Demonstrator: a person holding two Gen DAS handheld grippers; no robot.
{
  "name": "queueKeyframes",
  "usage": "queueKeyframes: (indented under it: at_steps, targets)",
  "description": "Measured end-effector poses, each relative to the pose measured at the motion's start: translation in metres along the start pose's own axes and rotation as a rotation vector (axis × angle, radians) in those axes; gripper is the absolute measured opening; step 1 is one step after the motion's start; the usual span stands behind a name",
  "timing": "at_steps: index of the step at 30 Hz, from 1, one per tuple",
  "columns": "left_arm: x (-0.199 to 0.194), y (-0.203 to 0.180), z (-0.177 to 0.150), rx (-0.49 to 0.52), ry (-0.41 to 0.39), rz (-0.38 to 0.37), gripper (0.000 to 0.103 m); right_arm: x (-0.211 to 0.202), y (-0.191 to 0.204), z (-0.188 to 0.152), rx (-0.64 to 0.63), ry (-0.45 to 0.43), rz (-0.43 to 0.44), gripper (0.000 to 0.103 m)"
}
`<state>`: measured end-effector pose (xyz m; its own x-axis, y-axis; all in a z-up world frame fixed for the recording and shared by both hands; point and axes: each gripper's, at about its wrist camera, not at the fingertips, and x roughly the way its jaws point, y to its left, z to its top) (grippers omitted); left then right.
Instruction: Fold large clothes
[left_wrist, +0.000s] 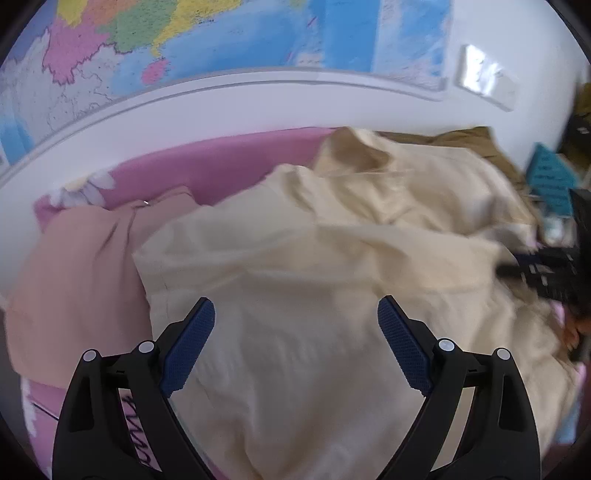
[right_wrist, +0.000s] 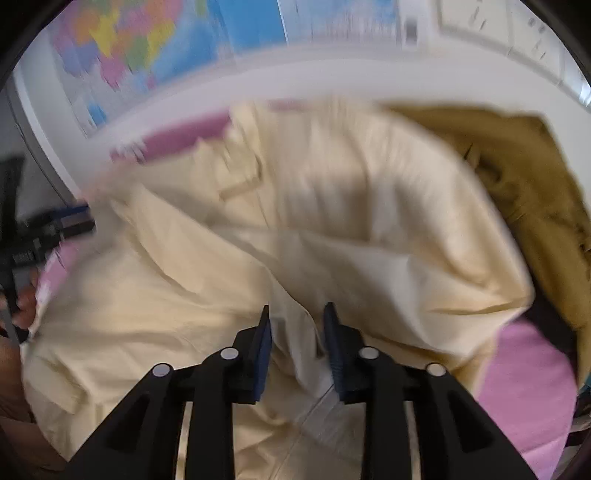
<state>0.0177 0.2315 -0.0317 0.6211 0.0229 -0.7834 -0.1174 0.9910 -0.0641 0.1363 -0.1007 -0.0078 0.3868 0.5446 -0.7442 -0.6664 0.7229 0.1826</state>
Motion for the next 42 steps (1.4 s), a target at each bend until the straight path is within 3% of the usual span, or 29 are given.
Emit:
queueKeyframes:
  at_steps: [2,6,10,12,14,16,18,21,24,27,34,42]
  targets:
    - [-0.006,0.0,-0.009,0.012,0.001,-0.032,0.089,-0.025,0.013,0.003,-0.049,-0.07,0.043,0.033]
    - [-0.005,-0.011,-0.028,0.062,0.039,-0.081,0.089,-0.03,0.048,0.009,-0.181,-0.113,0.077,0.035]
    - [0.005,-0.021,-0.041,0.088,0.098,-0.068,0.089,0.026,0.051,0.014,-0.192,0.023,0.027,0.035]
    - [0.011,-0.019,-0.044,0.087,0.118,-0.065,0.089,0.058,0.034,0.009,-0.132,0.103,0.023,0.016]
    - [0.011,-0.015,-0.044,0.085,0.119,-0.061,0.088,0.064,0.019,0.008,-0.059,0.109,0.079,0.016]
    - [-0.005,-0.01,-0.045,0.07,0.077,-0.07,0.087,0.052,0.02,0.009,-0.057,0.091,0.077,0.021]
    - [-0.027,-0.001,-0.048,0.053,0.029,-0.08,0.088,0.032,0.02,0.006,-0.065,0.053,0.089,0.049]
    - [-0.061,0.02,-0.056,0.005,-0.04,-0.111,0.09,-0.003,0.018,-0.004,-0.075,-0.004,0.109,0.055]
    - [-0.087,0.04,-0.072,-0.058,-0.073,-0.17,0.091,-0.03,0.01,-0.016,-0.03,-0.04,0.182,0.06]
    - [-0.096,0.05,-0.096,-0.09,-0.052,-0.152,0.091,-0.055,-0.004,-0.038,-0.004,-0.057,0.179,0.061]
    - [-0.085,0.067,-0.152,-0.224,0.034,-0.25,0.091,-0.074,-0.018,-0.08,0.092,-0.062,0.149,0.066]
    - [-0.079,0.068,-0.2,-0.29,0.104,-0.387,0.094,-0.104,-0.064,-0.144,0.264,-0.061,0.178,0.085]
